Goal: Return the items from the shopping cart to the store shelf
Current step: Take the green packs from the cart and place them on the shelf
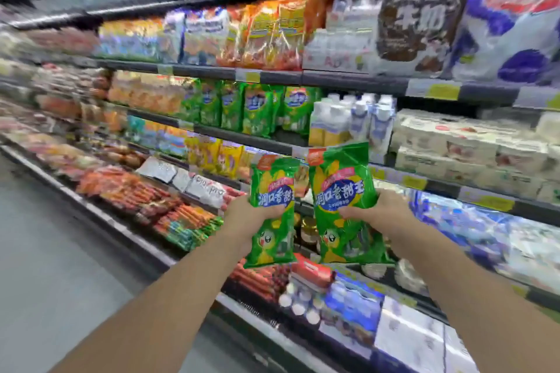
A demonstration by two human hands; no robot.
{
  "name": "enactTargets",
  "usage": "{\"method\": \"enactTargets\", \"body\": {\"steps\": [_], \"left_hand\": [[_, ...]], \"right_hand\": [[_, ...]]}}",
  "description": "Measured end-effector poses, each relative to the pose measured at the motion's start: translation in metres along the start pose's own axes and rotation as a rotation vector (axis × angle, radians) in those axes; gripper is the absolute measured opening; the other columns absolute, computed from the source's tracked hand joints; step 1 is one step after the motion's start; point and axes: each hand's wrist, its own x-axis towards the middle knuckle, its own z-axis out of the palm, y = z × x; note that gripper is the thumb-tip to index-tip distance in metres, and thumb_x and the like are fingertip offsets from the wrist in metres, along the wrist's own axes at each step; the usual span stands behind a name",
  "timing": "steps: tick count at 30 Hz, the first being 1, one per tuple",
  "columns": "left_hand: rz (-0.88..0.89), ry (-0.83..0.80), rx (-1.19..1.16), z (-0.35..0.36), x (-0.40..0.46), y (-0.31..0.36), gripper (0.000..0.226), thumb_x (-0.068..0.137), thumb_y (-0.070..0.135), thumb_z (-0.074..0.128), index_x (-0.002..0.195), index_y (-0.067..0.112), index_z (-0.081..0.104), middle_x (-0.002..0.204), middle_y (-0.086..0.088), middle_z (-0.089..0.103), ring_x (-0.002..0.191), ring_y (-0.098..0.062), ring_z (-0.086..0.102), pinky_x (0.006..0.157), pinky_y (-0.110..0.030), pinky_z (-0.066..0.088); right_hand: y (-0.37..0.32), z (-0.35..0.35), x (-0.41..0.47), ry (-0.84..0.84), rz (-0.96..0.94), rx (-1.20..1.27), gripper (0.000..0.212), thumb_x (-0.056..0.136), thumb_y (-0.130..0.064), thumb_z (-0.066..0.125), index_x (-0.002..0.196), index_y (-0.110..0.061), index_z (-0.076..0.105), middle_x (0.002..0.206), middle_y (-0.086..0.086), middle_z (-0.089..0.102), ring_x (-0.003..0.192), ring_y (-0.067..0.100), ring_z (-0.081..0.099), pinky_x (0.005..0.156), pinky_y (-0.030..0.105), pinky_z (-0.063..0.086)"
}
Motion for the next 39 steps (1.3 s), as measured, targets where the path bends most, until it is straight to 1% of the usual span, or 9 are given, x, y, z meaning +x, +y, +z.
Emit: {"method": "enactTargets", "body": {"steps": [6,10,13,17,21,27,30,35,39], "left_hand": [[0.019,0.016,-0.090,-0.049,0.082,0.017,0.078,0.075,0.016,0.084,0.140,0.005,0.043,0.115,-0.004,0.058,0.104,-0.025,0.053,0.086,-0.035,0.039],[0.012,-0.008,-0.099,-0.048,0.133,0.032,0.063,0.079,0.014,0.081,0.132,0.002,0.050,0.103,-0.002,0.057,0.108,-0.023,0.049,0.091,-0.040,0.036],[0.004,-0.045,-0.073,-0.037,0.156,0.050,0.083,0.082,0.016,0.078,0.148,0.003,0.030,0.138,-0.011,0.046,0.133,-0.031,0.039,0.110,-0.052,0.028],[-0.023,-0.127,-0.030,-0.021,0.206,0.077,0.058,0.086,0.019,0.075,0.135,0.009,0.046,0.116,0.004,0.044,0.127,-0.024,0.040,0.111,-0.049,0.025],[-0.029,-0.184,-0.020,-0.001,0.255,0.100,0.095,0.082,0.027,0.078,0.153,0.009,0.017,0.157,-0.009,0.025,0.144,-0.032,0.022,0.115,-0.053,0.019],[-0.013,-0.254,0.040,0.033,0.330,0.130,0.115,0.056,0.035,0.094,0.148,0.015,0.029,0.148,-0.011,0.042,0.131,-0.033,0.044,0.106,-0.050,0.036],[0.027,-0.267,0.105,0.049,0.374,0.135,0.077,0.069,0.019,0.085,0.132,0.006,0.042,0.124,-0.011,0.058,0.109,-0.029,0.058,0.090,-0.048,0.051],[0.186,-0.321,0.175,0.066,0.415,0.144,0.075,0.089,0.005,0.065,0.152,0.005,0.024,0.144,-0.012,0.042,0.127,-0.028,0.043,0.093,-0.036,0.037],[0.401,-0.296,0.246,0.074,0.433,0.145,0.077,0.085,0.017,0.074,0.149,0.006,0.033,0.143,-0.012,0.047,0.125,-0.029,0.049,0.097,-0.042,0.047]], "right_hand": [[-0.034,0.061,0.060,-0.078,0.012,-0.001,0.031,0.069,-0.021,0.090,0.094,-0.012,0.075,0.087,0.008,0.079,0.086,0.031,0.075,0.082,0.051,0.060],[-0.040,0.073,0.102,-0.089,0.001,-0.005,0.029,0.070,-0.020,0.089,0.095,-0.013,0.074,0.079,-0.003,0.078,0.074,0.015,0.073,0.066,0.036,0.059],[-0.042,0.073,0.132,-0.079,0.008,0.021,0.027,0.072,-0.020,0.089,0.093,-0.015,0.073,0.079,-0.004,0.077,0.075,0.014,0.071,0.064,0.031,0.055],[-0.050,0.067,0.166,-0.085,0.032,0.052,0.028,0.071,-0.022,0.089,0.093,-0.015,0.073,0.086,-0.003,0.078,0.086,0.016,0.071,0.069,0.032,0.052],[-0.057,0.065,0.192,-0.079,0.031,0.073,0.039,0.068,-0.028,0.091,0.099,-0.017,0.071,0.095,-0.004,0.077,0.091,0.015,0.070,0.071,0.031,0.051],[-0.070,0.074,0.216,-0.078,0.034,0.119,0.026,0.074,-0.024,0.087,0.095,-0.019,0.074,0.087,-0.008,0.080,0.087,0.009,0.074,0.069,0.023,0.052],[-0.071,0.085,0.225,-0.028,0.084,0.156,0.027,0.075,-0.023,0.086,0.099,-0.016,0.075,0.092,-0.004,0.080,0.093,0.014,0.075,0.084,0.034,0.054],[-0.076,0.104,0.234,0.045,0.134,0.207,0.030,0.077,-0.021,0.084,0.104,-0.012,0.073,0.095,0.001,0.080,0.093,0.017,0.076,0.088,0.037,0.056],[-0.077,0.118,0.239,0.116,0.153,0.235,0.032,0.077,-0.021,0.084,0.106,-0.010,0.072,0.097,0.004,0.080,0.094,0.021,0.076,0.096,0.045,0.055]]}}
